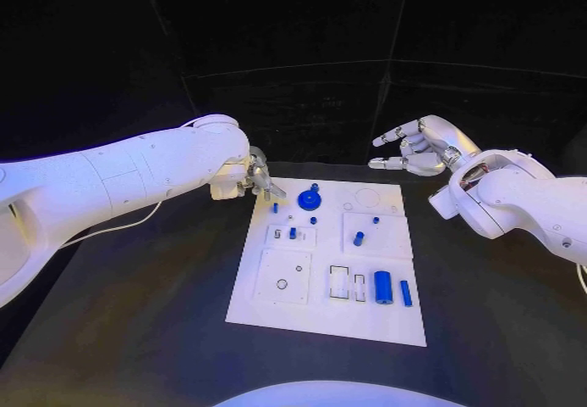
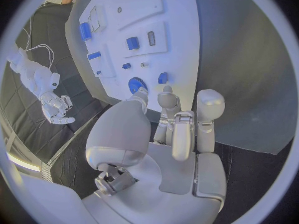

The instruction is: Assemble the parts on the task board

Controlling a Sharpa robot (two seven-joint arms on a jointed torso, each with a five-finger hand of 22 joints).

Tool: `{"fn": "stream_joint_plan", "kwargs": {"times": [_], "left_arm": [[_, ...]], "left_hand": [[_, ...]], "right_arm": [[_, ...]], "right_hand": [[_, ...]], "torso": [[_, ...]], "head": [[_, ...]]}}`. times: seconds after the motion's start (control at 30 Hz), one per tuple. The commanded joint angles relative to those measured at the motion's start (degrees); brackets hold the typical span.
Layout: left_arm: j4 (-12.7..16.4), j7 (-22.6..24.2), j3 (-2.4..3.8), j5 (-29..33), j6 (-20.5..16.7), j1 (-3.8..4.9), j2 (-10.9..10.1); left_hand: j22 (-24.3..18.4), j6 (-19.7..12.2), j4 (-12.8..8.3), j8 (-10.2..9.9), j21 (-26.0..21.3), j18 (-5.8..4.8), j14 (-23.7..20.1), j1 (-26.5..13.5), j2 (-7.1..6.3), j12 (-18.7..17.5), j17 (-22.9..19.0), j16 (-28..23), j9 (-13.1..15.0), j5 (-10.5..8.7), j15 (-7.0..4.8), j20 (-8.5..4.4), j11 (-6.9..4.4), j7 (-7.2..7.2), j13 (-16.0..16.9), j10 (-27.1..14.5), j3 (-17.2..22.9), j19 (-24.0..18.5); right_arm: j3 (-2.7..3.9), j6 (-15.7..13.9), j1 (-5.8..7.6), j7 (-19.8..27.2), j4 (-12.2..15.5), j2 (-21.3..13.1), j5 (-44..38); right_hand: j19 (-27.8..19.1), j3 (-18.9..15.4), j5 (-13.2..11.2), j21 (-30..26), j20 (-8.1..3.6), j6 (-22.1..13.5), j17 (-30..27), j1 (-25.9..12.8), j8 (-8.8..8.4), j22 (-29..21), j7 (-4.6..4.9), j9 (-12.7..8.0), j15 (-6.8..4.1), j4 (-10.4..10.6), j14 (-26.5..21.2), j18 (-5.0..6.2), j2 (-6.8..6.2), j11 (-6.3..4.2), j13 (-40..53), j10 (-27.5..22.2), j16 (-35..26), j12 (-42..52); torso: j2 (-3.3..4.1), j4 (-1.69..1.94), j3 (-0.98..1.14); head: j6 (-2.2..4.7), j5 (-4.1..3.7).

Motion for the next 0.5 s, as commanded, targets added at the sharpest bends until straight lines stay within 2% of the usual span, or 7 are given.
{"fn": "stream_joint_plan", "kwargs": {"times": [0.03,0.5], "left_arm": [[-0.68,0.40,0.05,-3.71,2.41,0.02,0.53],[-3.86,0.70,0.07,-5.07,4.06,-0.79,2.83]], "left_hand": [[-0.06,0.06,-0.01,0.15,-0.10,0.46,5.85,0.27,0.47,0.36,13.82,-0.02,-0.05,0.18,0.38,0.34,0.34,-0.01,0.04,-0.14,-0.26,-0.08],[0.40,0.32,0.04,0.36,0.20,0.38,5.88,0.36,0.56,0.48,13.94,0.05,-0.07,0.16,0.38,0.37,0.31,-0.07,0.09,-0.15,-0.53,0.18]], "right_arm": [[0.04,0.08,0.12,0.52,-0.04,0.08,0.13],[0.04,0.14,0.12,0.58,-0.18,0.41,0.13]], "right_hand": [[-0.41,-0.34,0.19,-0.35,0.03,-0.31,1.30,-0.05,0.31,-0.06,0.03,-0.03,-0.37,0.08,2.75,1.16,0.67,0.02,0.09,-0.40,-0.38,-0.02],[-0.42,-0.40,0.35,-0.37,0.03,-0.31,1.30,-0.04,0.33,-0.09,0.04,-0.03,-0.37,0.09,2.75,1.16,0.70,0.02,0.06,-0.41,-0.39,-0.04]], "torso": [[-0.05,-0.03,0.01],[-0.10,0.01,0.03]], "head": [[-0.10,0.12],[-0.33,0.10]]}}
